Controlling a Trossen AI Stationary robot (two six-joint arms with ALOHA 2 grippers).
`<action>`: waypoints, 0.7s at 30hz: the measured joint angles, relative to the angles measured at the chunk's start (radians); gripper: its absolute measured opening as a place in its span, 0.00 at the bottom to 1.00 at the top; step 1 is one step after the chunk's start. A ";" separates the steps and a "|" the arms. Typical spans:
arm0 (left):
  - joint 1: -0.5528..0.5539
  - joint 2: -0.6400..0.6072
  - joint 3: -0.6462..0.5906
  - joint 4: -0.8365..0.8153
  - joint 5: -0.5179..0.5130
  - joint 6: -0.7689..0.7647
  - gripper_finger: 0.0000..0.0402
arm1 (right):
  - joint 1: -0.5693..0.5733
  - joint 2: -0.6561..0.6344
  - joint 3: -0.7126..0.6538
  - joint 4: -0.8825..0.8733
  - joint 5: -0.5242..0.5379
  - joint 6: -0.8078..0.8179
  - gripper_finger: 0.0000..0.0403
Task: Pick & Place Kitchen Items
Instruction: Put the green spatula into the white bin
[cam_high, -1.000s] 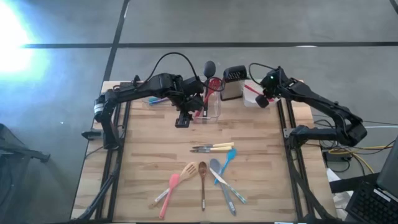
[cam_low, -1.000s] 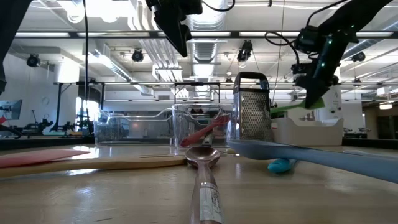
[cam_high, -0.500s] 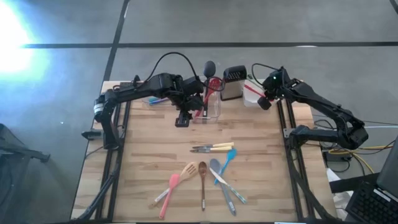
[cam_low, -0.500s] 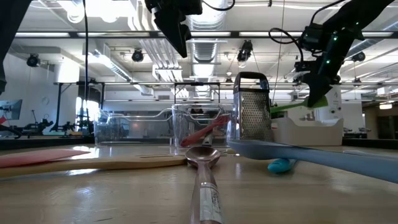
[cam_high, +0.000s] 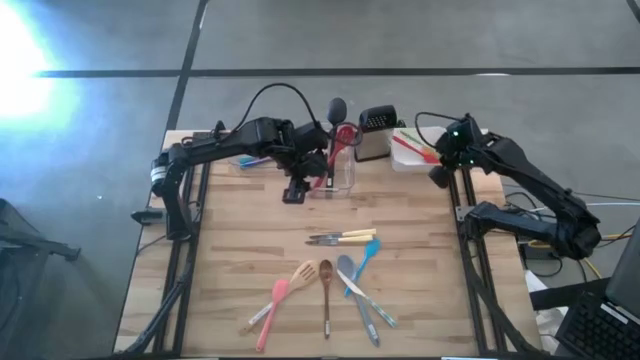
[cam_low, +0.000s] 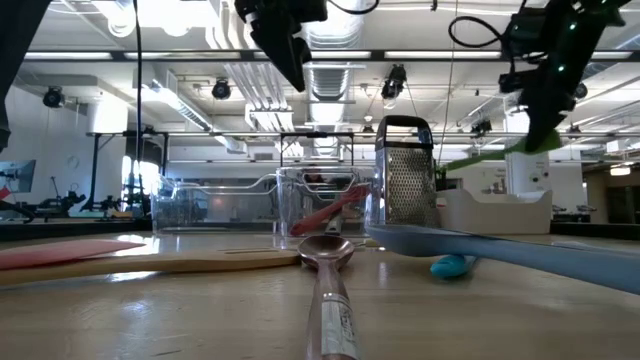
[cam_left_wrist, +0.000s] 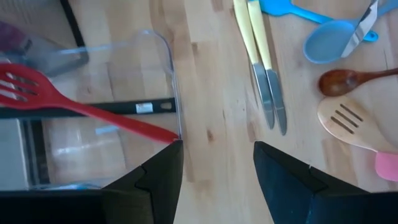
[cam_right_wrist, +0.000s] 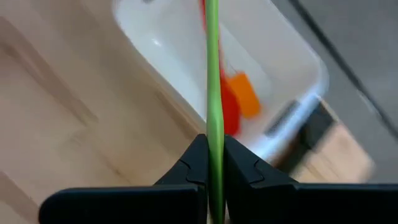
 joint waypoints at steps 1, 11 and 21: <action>0.000 0.000 0.000 0.010 0.000 0.006 0.50 | -0.001 -0.010 0.002 -0.017 0.015 0.002 0.03; 0.000 0.000 0.000 0.092 0.000 0.032 0.50 | -0.001 -0.015 -0.005 0.035 0.038 0.071 0.03; 0.000 -0.002 0.000 0.089 0.000 0.036 0.50 | 0.027 0.106 -0.014 0.153 -0.008 0.129 0.03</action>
